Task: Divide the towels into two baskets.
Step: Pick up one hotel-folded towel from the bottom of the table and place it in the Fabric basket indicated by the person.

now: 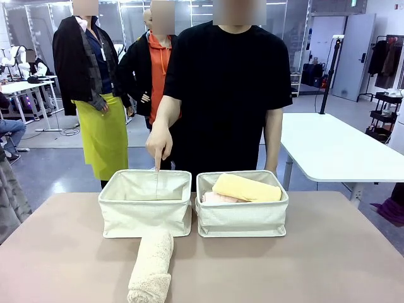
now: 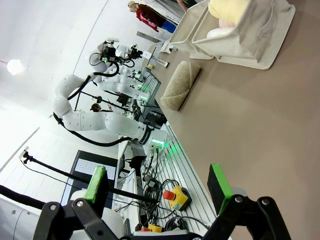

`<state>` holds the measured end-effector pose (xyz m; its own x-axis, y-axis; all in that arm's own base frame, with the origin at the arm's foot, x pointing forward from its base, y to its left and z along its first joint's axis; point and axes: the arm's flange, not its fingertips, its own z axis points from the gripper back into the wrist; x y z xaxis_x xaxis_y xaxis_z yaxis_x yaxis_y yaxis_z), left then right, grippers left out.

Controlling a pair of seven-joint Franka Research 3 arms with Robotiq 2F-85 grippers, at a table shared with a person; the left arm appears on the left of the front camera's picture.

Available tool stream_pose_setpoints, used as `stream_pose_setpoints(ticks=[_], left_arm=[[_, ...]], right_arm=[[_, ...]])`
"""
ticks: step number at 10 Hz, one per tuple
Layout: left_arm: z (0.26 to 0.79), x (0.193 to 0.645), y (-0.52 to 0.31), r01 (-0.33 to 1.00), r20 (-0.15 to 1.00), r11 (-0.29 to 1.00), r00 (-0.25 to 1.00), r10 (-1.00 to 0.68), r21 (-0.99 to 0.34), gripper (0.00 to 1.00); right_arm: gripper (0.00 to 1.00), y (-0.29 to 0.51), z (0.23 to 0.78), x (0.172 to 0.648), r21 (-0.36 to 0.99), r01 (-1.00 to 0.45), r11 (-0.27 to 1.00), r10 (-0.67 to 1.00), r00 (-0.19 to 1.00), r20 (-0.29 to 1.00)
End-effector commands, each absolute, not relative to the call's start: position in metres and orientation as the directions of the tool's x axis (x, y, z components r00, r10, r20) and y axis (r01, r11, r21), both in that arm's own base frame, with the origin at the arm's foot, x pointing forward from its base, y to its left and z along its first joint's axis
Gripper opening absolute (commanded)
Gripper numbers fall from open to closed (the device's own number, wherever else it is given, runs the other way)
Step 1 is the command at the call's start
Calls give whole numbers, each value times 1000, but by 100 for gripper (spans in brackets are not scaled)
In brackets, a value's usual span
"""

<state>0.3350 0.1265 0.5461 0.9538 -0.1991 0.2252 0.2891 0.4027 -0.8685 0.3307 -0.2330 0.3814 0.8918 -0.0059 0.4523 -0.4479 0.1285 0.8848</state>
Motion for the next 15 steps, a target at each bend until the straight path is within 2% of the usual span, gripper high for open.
stream_pose_setpoints(ticks=[1, 3, 5, 6, 9, 13, 14, 15], left_arm=[[556, 337, 64, 274, 149, 526, 952, -267, -805, 100], [563, 343, -4, 271, 59, 651, 943, -329, -709, 100], [555, 351, -57, 229, -12, 767, 955, -295, -599, 100], [544, 351, -83, 261, -9, 792, 948, -319, -551, 100], [497, 342, -152, 204, 51, 923, 979, -198, -327, 100], [440, 326, -198, 190, 111, 953, 980, -167, -237, 100], [438, 326, -196, 263, 86, 930, 965, -249, -256, 100], [451, 329, -185, 311, 129, 917, 949, -287, -250, 100]], right_arm=[[100, -232, 383, 329, 884, -450, 128, -3, 891, 454], [100, -232, 383, 329, 884, -450, 128, -3, 891, 454], [100, -232, 383, 329, 884, -450, 128, -3, 891, 454], [100, -232, 383, 329, 884, -450, 128, -3, 891, 454], [100, -232, 383, 329, 884, -450, 128, -3, 891, 454], [100, -232, 383, 329, 884, -450, 128, -3, 891, 454], [100, -232, 383, 329, 884, -450, 128, -3, 891, 454], [100, -232, 383, 329, 884, -450, 128, -3, 891, 454]])
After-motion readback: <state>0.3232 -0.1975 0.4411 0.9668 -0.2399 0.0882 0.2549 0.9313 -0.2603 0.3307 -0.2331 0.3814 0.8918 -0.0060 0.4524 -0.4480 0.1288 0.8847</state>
